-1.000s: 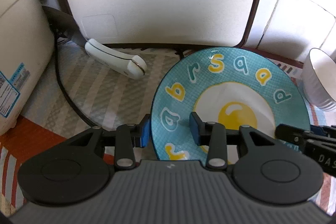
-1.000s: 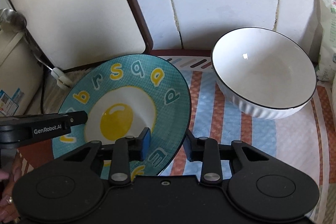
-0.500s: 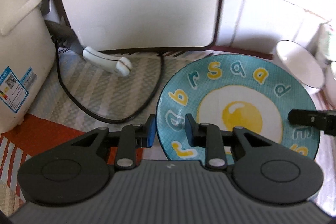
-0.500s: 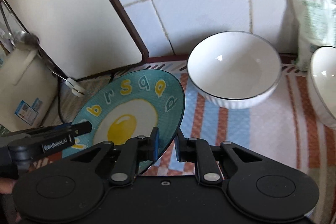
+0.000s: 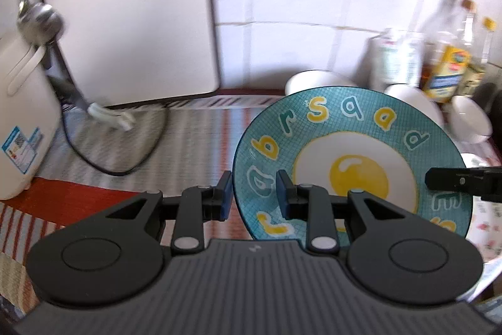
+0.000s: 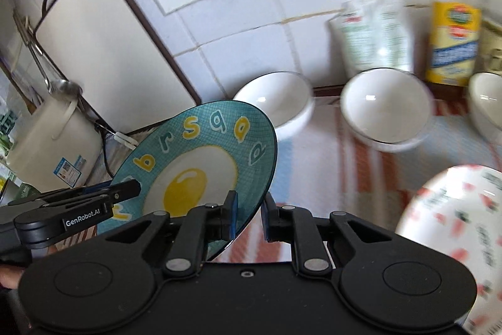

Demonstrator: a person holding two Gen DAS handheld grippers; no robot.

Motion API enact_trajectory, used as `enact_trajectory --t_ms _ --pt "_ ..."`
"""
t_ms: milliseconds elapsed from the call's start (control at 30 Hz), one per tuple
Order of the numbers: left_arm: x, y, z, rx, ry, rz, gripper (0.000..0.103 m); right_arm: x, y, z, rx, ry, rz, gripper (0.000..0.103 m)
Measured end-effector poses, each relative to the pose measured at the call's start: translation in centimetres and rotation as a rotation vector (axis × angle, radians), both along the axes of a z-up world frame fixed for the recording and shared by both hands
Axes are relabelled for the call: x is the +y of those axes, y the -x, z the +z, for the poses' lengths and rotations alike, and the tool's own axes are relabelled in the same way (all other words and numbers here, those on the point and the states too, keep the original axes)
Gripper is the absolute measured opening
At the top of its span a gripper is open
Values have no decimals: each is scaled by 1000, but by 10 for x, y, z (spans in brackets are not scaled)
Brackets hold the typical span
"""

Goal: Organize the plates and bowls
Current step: 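Lift the teal egg plate with the right tool toward the stacked dishes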

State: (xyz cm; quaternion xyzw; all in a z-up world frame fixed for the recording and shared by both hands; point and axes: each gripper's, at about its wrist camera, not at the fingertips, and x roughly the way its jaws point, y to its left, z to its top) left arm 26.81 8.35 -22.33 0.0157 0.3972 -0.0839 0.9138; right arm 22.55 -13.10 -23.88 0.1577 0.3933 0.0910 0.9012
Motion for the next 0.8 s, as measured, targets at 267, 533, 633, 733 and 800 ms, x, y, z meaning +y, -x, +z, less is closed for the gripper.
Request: enact_trajectory --t_ms 267,533,633,733,800 --pt "-68 32 16 -19 43 -80 27 -66 54 25 -13 21 -77 20" --pt "-136 46 3 26 63 -170 27 -123 88 23 9 34 -170 20" --pt "-158 47 -5 45 60 -195 27 -141 95 17 30 26 -199 20" --pt "-175 47 -14 59 48 -215 27 -157 100 8 52 11 -222 20" --pt "-186 45 -21 70 40 -226 27 -165 102 2 66 4 -233 21"
